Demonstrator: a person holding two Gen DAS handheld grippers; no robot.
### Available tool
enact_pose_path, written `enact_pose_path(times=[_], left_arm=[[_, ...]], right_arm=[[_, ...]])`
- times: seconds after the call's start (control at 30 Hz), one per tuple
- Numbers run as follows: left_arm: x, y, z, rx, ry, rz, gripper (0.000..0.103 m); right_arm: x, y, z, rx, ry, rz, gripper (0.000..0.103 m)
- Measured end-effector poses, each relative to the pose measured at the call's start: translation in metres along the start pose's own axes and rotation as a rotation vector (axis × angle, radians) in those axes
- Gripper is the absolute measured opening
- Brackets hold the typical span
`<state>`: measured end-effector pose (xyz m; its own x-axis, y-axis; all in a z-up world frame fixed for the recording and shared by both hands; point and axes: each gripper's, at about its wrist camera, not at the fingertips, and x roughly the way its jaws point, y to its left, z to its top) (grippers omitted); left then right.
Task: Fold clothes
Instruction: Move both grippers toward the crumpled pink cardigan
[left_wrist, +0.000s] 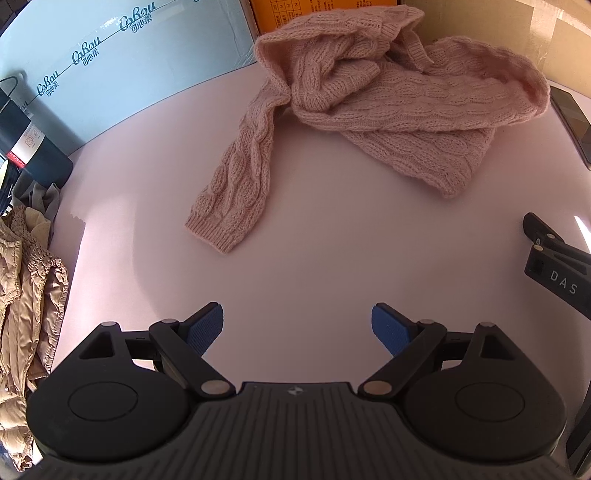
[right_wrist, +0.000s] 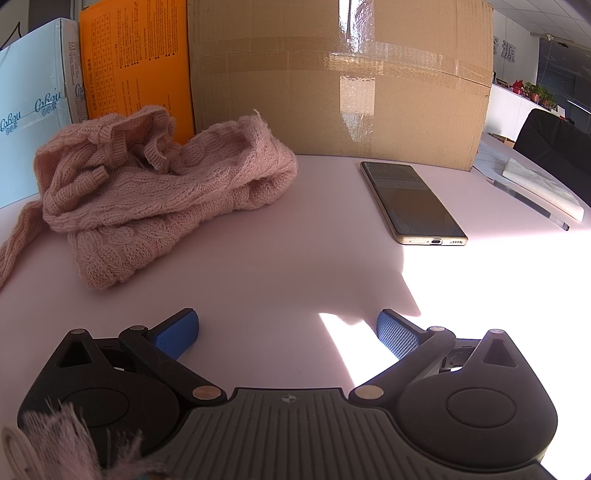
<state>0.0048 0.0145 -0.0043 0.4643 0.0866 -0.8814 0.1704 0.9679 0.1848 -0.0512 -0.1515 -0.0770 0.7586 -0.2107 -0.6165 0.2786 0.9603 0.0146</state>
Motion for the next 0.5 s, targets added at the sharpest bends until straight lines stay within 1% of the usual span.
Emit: enact_pose_path(times=[0.1, 0.23, 0.33, 0.43, 0.5], left_arm=[[-0.001, 0.005, -0.004, -0.014, 0.008, -0.002, 0.087], [0.002, 0.017, -0.009, -0.062, 0.047, -0.020, 0.087], [0.001, 0.023, -0.014, -0.104, 0.048, -0.027, 0.087], [-0.003, 0.024, -0.020, -0.110, 0.054, -0.009, 0.087], [-0.005, 0.024, -0.026, -0.107, 0.042, -0.025, 0.087]], right_arm=[[0.000, 0.000, 0.000, 0.000, 0.000, 0.000, 0.103], [0.000, 0.000, 0.000, 0.000, 0.000, 0.000, 0.103], [0.000, 0.000, 0.000, 0.000, 0.000, 0.000, 0.103], [0.000, 0.000, 0.000, 0.000, 0.000, 0.000, 0.103], [0.000, 0.000, 0.000, 0.000, 0.000, 0.000, 0.103]])
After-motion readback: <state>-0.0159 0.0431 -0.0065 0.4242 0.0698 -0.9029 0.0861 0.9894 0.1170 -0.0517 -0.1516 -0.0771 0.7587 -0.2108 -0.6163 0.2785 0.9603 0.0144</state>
